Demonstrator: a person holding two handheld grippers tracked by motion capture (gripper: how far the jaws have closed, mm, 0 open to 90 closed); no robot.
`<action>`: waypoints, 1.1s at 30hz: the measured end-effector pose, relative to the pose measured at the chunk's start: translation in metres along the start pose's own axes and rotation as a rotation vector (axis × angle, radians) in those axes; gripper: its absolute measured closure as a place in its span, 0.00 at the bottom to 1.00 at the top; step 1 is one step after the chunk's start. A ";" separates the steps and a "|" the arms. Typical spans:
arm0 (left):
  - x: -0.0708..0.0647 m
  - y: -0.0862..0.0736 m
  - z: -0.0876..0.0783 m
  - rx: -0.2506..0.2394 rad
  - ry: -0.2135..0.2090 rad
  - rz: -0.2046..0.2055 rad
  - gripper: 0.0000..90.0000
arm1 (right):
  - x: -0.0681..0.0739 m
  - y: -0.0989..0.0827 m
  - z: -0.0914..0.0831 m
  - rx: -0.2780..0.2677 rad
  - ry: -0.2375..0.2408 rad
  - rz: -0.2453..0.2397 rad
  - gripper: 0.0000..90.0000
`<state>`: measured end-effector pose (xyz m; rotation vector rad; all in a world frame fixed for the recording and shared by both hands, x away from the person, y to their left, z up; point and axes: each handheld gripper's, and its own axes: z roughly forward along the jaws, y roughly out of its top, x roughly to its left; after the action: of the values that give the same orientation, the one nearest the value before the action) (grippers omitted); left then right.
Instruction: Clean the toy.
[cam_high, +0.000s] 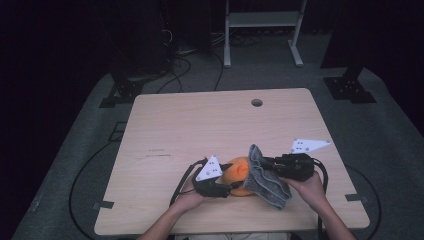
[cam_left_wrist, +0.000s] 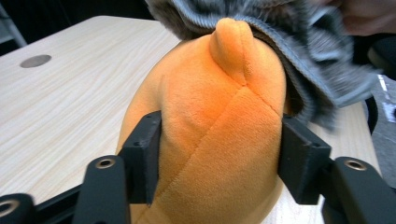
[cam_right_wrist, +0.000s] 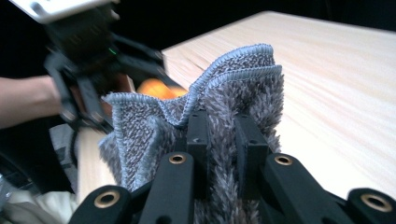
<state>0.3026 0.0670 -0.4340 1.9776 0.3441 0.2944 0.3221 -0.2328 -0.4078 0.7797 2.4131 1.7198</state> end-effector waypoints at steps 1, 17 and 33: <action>0.000 0.000 0.001 -0.001 -0.003 -0.002 0.41 | -0.003 -0.006 -0.003 0.004 -0.012 0.009 0.87; 0.008 0.005 -0.004 0.022 0.036 0.035 0.46 | -0.004 -0.004 0.002 -0.022 0.001 0.022 0.86; 0.023 0.009 -0.027 0.090 0.023 -0.062 0.25 | 0.005 0.021 0.051 -0.005 0.106 -0.010 0.86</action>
<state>0.3157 0.0947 -0.4136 2.0487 0.4392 0.2662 0.3426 -0.1816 -0.4062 0.6913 2.4748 1.8065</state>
